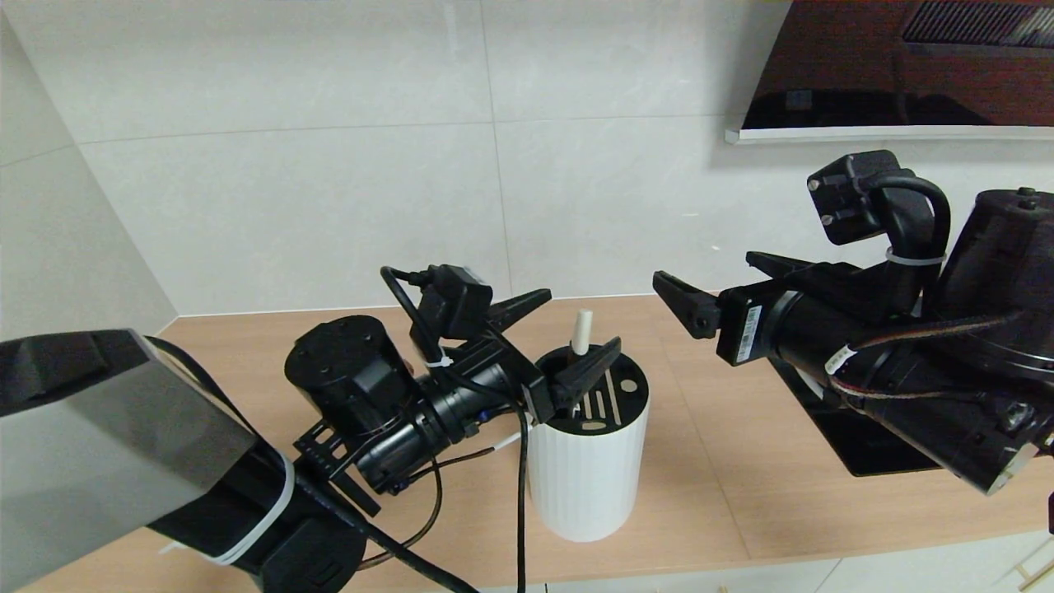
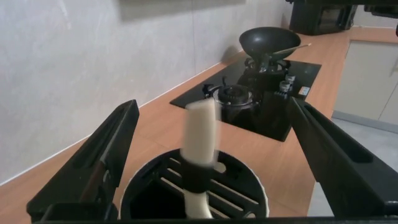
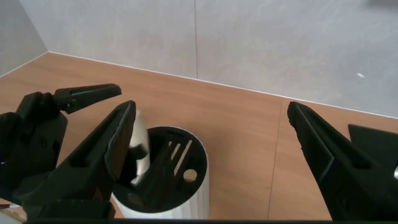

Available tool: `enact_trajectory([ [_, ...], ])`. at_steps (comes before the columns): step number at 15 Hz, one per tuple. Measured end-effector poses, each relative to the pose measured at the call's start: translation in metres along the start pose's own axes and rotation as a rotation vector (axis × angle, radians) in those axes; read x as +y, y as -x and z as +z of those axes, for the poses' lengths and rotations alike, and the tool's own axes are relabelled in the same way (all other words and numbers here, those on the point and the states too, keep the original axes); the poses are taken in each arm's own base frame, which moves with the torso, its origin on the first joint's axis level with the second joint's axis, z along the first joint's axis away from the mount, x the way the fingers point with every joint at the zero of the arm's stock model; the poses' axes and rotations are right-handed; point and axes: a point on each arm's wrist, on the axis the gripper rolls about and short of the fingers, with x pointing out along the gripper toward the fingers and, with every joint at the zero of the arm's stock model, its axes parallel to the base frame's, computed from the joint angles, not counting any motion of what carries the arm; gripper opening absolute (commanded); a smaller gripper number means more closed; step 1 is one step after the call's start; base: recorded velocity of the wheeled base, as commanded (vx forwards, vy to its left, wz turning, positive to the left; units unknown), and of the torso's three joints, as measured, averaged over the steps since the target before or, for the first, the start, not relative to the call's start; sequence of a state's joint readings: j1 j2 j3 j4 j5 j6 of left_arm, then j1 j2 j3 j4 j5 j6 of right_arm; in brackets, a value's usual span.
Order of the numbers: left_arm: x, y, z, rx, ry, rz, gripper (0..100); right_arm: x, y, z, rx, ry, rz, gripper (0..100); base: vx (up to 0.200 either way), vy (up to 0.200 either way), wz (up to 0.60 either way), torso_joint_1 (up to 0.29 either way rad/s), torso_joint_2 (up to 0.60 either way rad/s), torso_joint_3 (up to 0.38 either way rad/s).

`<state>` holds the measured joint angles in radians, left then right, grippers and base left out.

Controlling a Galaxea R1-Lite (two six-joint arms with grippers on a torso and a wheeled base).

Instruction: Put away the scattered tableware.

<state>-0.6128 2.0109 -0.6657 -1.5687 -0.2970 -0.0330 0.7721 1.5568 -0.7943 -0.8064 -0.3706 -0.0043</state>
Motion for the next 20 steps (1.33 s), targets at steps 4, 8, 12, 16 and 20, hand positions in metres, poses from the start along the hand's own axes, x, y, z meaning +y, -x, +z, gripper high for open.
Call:
enact_trajectory([
  [4,-0.002,0.006,0.028,-0.075,0.019,0.022,100,-0.005,0.002,0.005,-0.019,0.004,-0.020,100,0.000,0.000,0.00,0.000,0.00,0.000],
  [8,-0.009,0.032,0.089,-0.223,-0.007,0.041,100,-0.036,0.038,0.025,-0.094,0.044,-0.096,100,0.000,0.000,0.00,0.000,0.00,0.000],
  [12,-0.023,0.076,0.118,-0.261,-0.017,0.043,100,-0.070,0.100,0.017,-0.124,0.058,-0.188,100,0.000,0.000,0.00,0.000,0.00,0.000],
  [16,-0.036,0.142,0.138,-0.276,-0.033,0.097,100,-0.095,0.171,0.011,-0.182,0.061,-0.314,100,0.000,0.000,0.00,0.000,0.00,0.000],
  [20,-0.055,0.216,0.151,-0.250,0.009,0.178,100,-0.102,0.241,-0.008,-0.161,0.086,-0.445,100,0.000,0.000,0.00,0.000,0.00,0.000],
])
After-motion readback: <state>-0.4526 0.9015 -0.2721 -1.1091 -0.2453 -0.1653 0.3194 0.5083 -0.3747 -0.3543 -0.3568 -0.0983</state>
